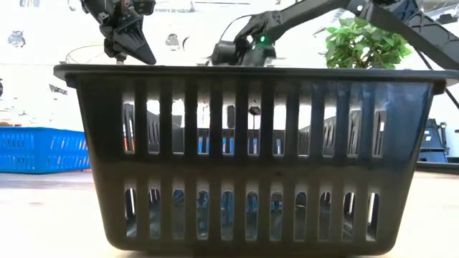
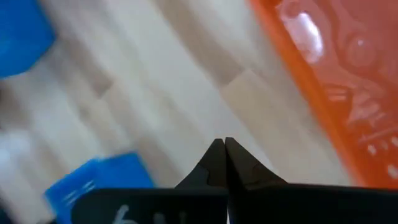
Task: Stack baskets by color
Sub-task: Stack the bottom left blue bin on the bottom right blue bin
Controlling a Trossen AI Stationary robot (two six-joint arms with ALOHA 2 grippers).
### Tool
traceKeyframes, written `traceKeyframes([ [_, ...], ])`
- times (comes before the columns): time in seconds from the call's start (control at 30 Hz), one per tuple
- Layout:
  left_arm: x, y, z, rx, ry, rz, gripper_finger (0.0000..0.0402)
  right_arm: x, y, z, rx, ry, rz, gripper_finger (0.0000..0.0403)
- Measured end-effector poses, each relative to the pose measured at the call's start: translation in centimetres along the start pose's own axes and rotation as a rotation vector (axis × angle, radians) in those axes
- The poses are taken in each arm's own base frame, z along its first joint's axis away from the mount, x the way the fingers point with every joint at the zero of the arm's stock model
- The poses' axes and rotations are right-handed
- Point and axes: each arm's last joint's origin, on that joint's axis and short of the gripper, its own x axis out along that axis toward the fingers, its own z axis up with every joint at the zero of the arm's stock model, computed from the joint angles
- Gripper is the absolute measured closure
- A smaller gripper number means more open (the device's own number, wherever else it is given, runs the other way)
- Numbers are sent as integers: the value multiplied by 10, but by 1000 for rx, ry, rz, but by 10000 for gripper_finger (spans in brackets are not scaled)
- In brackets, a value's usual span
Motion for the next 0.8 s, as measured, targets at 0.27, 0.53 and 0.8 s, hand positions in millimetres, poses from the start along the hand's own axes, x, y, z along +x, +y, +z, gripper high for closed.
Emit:
traceKeyframes([
  [0.27, 0, 1, -2, 21, 19, 5, 393, -72, 37, -44, -192, 21, 13, 398],
  [0.53, 0, -1, -7, 84, 108, -109, 358, -97, 62, -115, -347, -27, 61, 396],
  [0.8, -5, 7, -34, 248, 429, -145, 309, -103, 66, -183, -321, -172, 127, 395],
])
